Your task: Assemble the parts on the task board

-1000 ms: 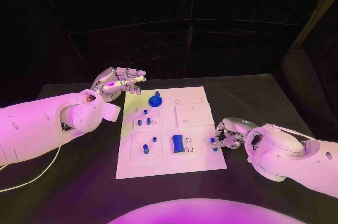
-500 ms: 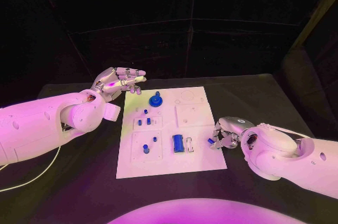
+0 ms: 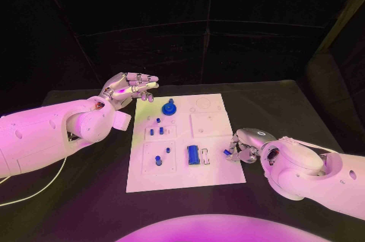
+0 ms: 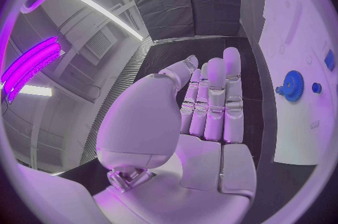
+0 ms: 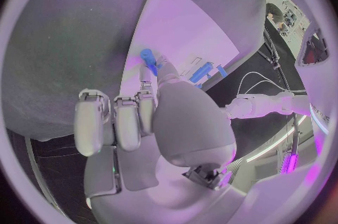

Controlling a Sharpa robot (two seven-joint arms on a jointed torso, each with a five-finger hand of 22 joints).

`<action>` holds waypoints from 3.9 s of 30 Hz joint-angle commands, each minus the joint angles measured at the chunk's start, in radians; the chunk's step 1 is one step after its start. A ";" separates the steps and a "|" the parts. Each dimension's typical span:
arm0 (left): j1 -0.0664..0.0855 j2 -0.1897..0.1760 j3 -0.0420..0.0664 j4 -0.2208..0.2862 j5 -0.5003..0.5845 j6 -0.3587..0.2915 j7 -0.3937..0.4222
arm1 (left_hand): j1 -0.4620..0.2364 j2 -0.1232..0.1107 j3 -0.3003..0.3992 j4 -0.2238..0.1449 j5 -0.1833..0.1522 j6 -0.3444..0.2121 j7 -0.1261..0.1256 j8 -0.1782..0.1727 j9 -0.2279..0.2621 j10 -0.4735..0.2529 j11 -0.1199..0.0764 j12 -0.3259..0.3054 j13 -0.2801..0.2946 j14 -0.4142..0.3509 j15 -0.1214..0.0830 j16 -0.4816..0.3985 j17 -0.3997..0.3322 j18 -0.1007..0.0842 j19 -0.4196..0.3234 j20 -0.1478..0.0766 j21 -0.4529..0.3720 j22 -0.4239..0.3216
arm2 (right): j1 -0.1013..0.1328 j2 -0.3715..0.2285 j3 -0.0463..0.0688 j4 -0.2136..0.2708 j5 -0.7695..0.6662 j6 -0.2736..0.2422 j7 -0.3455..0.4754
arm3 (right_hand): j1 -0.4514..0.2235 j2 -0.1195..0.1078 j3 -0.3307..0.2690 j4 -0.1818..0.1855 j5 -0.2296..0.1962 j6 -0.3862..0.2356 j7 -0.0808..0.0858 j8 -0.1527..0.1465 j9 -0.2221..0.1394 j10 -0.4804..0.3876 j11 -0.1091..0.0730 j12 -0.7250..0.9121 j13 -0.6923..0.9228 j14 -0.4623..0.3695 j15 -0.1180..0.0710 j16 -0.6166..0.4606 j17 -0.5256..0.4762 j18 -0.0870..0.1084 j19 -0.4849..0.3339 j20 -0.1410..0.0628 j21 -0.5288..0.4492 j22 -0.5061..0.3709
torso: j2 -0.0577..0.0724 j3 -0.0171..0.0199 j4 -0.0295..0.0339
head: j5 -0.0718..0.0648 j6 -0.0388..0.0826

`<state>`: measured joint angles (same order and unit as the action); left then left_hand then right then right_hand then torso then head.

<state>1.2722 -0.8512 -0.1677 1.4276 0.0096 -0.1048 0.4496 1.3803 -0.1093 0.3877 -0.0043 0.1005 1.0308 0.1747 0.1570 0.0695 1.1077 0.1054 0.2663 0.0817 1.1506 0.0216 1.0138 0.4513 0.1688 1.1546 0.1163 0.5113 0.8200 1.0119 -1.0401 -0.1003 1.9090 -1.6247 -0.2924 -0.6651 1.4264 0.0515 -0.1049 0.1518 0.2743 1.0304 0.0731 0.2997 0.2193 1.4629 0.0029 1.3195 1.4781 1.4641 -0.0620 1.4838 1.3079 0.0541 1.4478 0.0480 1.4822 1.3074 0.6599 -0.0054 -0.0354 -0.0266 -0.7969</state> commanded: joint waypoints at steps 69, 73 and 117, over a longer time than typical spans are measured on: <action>0.002 -0.002 0.000 0.007 0.002 0.017 0.008 | -0.004 0.003 -0.004 -0.006 0.006 0.003 -0.002 0.004 0.000 -0.004 -0.005 0.006 0.000 -0.007 -0.002 0.005 -0.004 0.014 -0.004 0.003 -0.007 -0.002 | 0.000 0.158 -0.001 -0.051 0.335 -0.178 -0.011 | -0.169 -0.038 -0.120 0.136 -0.156 0.079 -0.017 0.001 0.075 0.026 -0.022 -0.022 -0.081 0.073 -0.019 -0.003 0.083 -0.009 0.002 -0.015 -0.003 0.064 | 0.000 -0.0002 -0.0016 | 0.016 -0.007; 0.002 -0.001 0.000 0.006 0.002 0.017 0.008 | -0.004 0.003 -0.004 -0.006 0.006 0.003 -0.002 0.004 0.000 -0.004 -0.005 0.006 0.000 -0.007 -0.002 0.005 -0.004 0.014 -0.004 0.003 -0.007 -0.002 | 0.000 0.157 -0.001 -0.049 0.333 -0.181 -0.005 | -0.174 -0.039 -0.127 0.137 -0.169 0.077 -0.017 0.001 0.079 0.025 -0.022 -0.025 -0.083 0.072 -0.019 -0.004 0.081 -0.009 0.001 -0.015 -0.004 0.062 | 0.000 0.0001 -0.0014 | 0.016 -0.007; 0.002 0.001 -0.001 0.000 0.002 0.020 0.009 | -0.003 0.004 -0.003 -0.007 0.006 0.001 -0.001 0.005 -0.001 -0.006 -0.004 0.007 0.000 -0.007 -0.001 0.006 -0.005 0.013 -0.004 0.003 -0.007 -0.002 | -0.001 0.125 -0.002 -0.061 0.278 -0.119 0.077 | -0.026 -0.007 -0.121 0.045 -0.084 0.064 -0.017 0.003 0.120 0.024 -0.023 -0.027 -0.078 0.073 -0.019 -0.004 0.085 -0.008 0.001 -0.015 -0.007 0.063 | -0.001 0.0000 -0.0024 | 0.015 -0.003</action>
<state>1.2723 -0.8500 -0.1689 1.4278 0.0097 -0.0955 0.4494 1.3803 -0.1093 0.3850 -0.0070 0.1006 1.0344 0.1711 0.1562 0.0699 1.1078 0.1055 0.2712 0.0817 1.1508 0.0218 1.0137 0.4470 0.1688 1.1546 0.1163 0.5113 0.8201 1.0101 -0.9158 -0.1021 1.8462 -1.3273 -0.4067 -0.5894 1.3925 0.0479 -0.2211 0.1981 0.1922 1.0982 0.0593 0.2989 0.3379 1.4664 -0.0140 1.2954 1.4690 1.4678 -0.0741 1.4839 1.3079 0.0542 1.4547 0.0339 1.4785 1.3073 0.6604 -0.0054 -0.0366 -0.0111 -0.7995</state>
